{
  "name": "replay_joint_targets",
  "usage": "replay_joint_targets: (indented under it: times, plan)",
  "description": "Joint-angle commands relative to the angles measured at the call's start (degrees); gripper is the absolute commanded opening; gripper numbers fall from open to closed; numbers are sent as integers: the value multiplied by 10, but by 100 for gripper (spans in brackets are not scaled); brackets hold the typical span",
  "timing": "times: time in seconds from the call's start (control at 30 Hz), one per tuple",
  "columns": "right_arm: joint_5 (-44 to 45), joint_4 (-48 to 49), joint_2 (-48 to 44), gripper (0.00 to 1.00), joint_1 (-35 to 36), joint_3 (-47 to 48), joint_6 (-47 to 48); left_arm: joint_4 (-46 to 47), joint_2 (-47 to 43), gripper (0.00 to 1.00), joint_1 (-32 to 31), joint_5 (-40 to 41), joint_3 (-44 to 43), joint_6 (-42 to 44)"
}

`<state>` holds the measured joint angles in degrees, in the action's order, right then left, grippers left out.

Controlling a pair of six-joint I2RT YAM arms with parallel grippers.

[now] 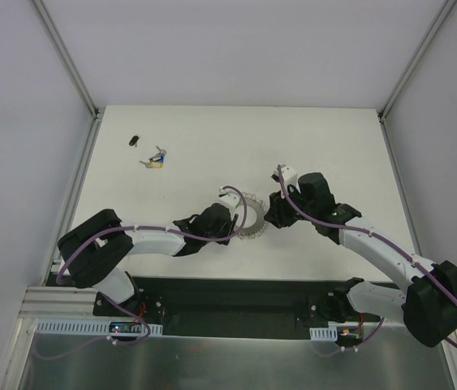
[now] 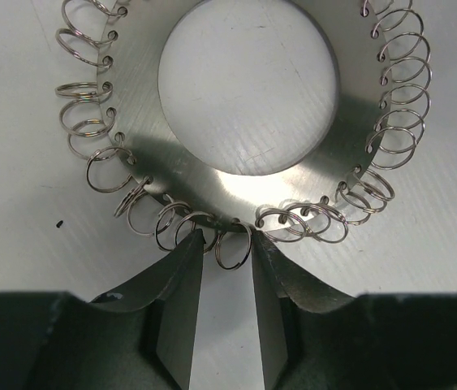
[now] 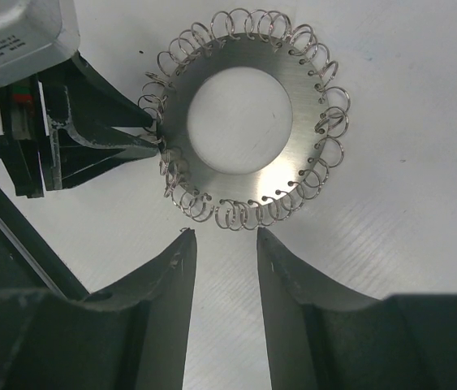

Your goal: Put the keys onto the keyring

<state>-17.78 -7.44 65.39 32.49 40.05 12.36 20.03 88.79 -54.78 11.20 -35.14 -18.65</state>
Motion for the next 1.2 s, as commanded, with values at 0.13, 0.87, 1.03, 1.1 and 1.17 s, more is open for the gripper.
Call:
replay_joint_targets:
  times: [0.13,0.87,1.03,1.1,1.17]
  plan:
    - [-18,26,-18,39,-1,-6,-8,-23,11,28,-5,40,-11,0]
    - [-84,35,-7,39,-1,4,-3,-91,-64,0,13,-62,0,93]
    - [-85,32,-4,39,-1,6,-4,-179,-30,0,13,-79,-53,67]
    - [-83,30,-3,39,-1,6,-4,-221,-18,0,13,-72,-82,16]
    - [-81,30,-3,39,-1,5,-4,-256,-6,0,13,-73,-94,-13]
